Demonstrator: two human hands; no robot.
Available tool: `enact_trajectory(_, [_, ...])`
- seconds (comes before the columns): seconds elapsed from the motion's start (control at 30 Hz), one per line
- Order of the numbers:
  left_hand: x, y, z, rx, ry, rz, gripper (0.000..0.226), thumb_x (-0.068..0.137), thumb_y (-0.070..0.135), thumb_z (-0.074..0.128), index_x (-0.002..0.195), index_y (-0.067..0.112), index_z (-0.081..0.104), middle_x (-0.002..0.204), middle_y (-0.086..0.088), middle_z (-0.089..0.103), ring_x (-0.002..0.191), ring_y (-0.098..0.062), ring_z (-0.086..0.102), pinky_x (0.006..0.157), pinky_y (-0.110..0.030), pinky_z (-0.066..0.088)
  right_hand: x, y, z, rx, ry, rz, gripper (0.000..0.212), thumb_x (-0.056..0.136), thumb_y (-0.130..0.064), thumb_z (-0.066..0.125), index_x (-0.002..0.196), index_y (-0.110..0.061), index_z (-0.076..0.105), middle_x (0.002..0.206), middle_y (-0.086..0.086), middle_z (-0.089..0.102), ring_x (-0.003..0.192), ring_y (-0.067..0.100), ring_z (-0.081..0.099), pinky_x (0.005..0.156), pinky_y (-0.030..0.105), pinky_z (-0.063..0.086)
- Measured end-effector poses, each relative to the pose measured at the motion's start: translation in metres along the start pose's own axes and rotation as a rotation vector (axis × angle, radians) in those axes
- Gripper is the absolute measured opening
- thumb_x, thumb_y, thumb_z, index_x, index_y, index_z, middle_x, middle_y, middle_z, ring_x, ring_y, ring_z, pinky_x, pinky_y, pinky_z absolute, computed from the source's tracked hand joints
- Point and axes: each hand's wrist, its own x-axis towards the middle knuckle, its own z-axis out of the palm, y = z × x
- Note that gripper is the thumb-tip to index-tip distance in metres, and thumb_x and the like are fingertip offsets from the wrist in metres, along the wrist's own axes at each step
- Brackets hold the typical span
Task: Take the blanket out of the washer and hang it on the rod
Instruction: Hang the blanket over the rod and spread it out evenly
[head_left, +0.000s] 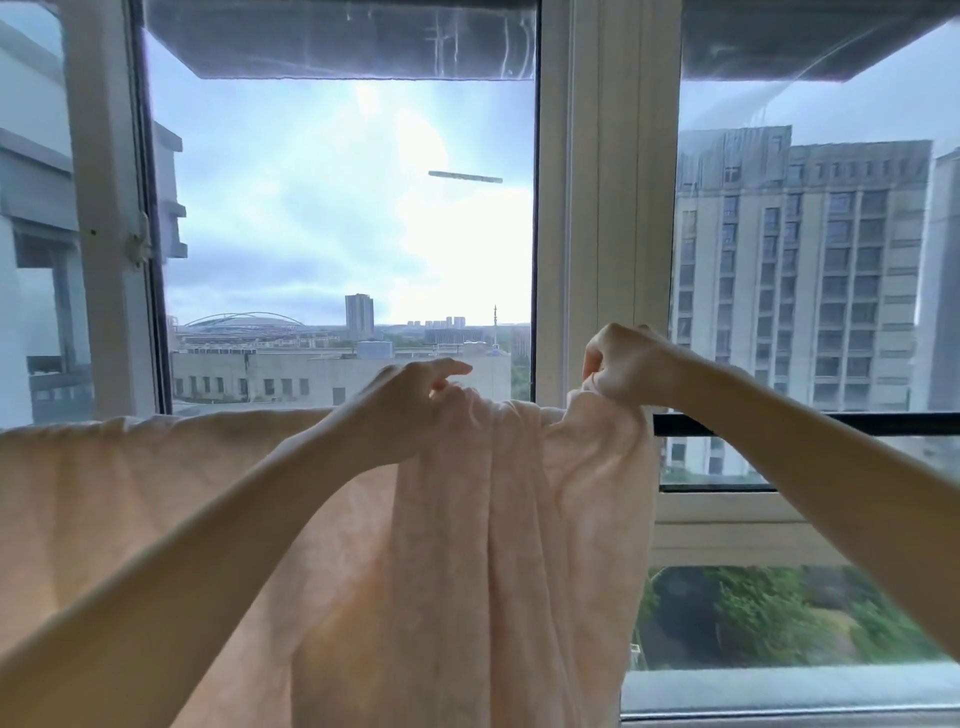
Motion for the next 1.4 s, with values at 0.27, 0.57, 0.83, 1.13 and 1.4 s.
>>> enact_trajectory(0.27, [-0.011,-0.019,-0.008,0.049,0.002,0.002,0.033,0.098,0.021,0.051,0.130,0.027,0.057,0.117,0.004,0.063,0.091,-0.013,0.060,0.074,-0.023,0.044,-0.021,-0.029,0.024,0.110,-0.153,-0.227,0.023,0.098,-0.018,0.041,0.102,-0.011,0.062,0.099,0.005,0.064,0.081,0.019,0.064,0.064,0.025,0.051])
enact_trajectory(0.57, [-0.020,-0.035,-0.006,-0.055,-0.068,-0.064,0.041,0.092,0.018,0.050,0.132,0.027,0.052,0.104,0.000,0.065,0.093,-0.016,0.063,0.081,-0.044,0.057,-0.044,-0.027,0.052,-0.323,0.194,-0.368,0.065,0.085,-0.031,0.062,0.142,-0.021,0.032,0.147,0.007,0.028,0.131,0.035,0.033,0.102,0.050,0.041])
enact_trajectory(0.83, [-0.027,-0.024,0.012,0.116,0.150,-0.112,0.036,0.092,0.017,0.052,0.128,0.019,0.055,0.113,-0.004,0.065,0.094,-0.018,0.061,0.077,-0.033,0.053,-0.066,-0.016,0.077,-0.257,0.634,-0.015,0.062,0.074,-0.033,0.078,0.120,-0.006,0.047,0.108,0.018,0.050,0.091,0.032,0.052,0.075,0.040,0.050])
enact_trajectory(1.13, [-0.052,0.052,0.088,0.276,0.273,0.310,0.017,0.076,0.034,0.063,0.089,0.022,0.067,0.081,0.008,0.067,0.079,-0.015,0.064,0.068,-0.033,0.055,-0.095,-0.005,0.067,0.649,0.469,-0.099,0.037,0.085,-0.019,0.071,0.111,-0.016,0.045,0.088,-0.002,0.064,0.072,0.010,0.064,0.060,0.027,0.056])
enact_trajectory(1.4, [-0.056,0.080,0.119,-0.429,0.022,-0.022,0.033,0.080,0.045,0.071,0.104,0.023,0.063,0.071,0.014,0.066,0.059,0.001,0.063,0.054,-0.013,0.050,-0.109,0.024,0.060,1.109,0.044,-0.136,0.026,0.097,-0.003,0.046,0.092,-0.016,0.067,0.088,-0.007,0.072,0.090,0.008,0.069,0.084,0.027,0.056])
